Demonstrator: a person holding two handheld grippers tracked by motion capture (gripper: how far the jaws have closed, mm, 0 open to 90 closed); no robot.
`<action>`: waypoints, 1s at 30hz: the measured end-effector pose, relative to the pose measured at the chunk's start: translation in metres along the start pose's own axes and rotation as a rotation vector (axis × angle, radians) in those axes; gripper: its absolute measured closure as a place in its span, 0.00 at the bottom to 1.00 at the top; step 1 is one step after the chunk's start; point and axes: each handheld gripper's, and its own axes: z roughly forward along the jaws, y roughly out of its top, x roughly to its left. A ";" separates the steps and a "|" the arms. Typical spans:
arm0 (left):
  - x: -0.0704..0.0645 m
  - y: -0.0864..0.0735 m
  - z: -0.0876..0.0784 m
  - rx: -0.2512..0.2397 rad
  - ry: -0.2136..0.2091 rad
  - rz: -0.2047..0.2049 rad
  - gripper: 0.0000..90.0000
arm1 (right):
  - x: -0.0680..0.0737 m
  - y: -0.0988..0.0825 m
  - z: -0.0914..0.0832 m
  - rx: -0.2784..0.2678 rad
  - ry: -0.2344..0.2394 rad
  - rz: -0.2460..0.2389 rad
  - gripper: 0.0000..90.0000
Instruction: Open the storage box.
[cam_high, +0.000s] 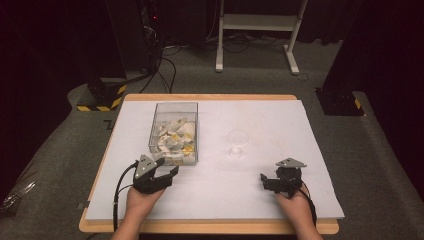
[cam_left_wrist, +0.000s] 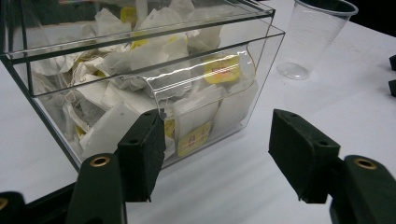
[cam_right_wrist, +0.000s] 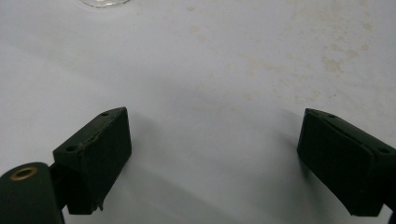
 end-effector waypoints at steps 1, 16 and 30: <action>-0.001 0.000 0.000 -0.002 0.001 -0.002 0.41 | 0.000 0.000 0.000 0.000 0.000 0.000 0.11; -0.007 -0.008 -0.011 -0.002 -0.001 -0.002 0.41 | 0.000 0.000 0.000 -0.001 -0.001 -0.001 0.11; -0.004 -0.012 -0.015 -0.004 0.026 -0.010 0.43 | 0.000 0.000 0.000 -0.001 -0.002 -0.002 0.11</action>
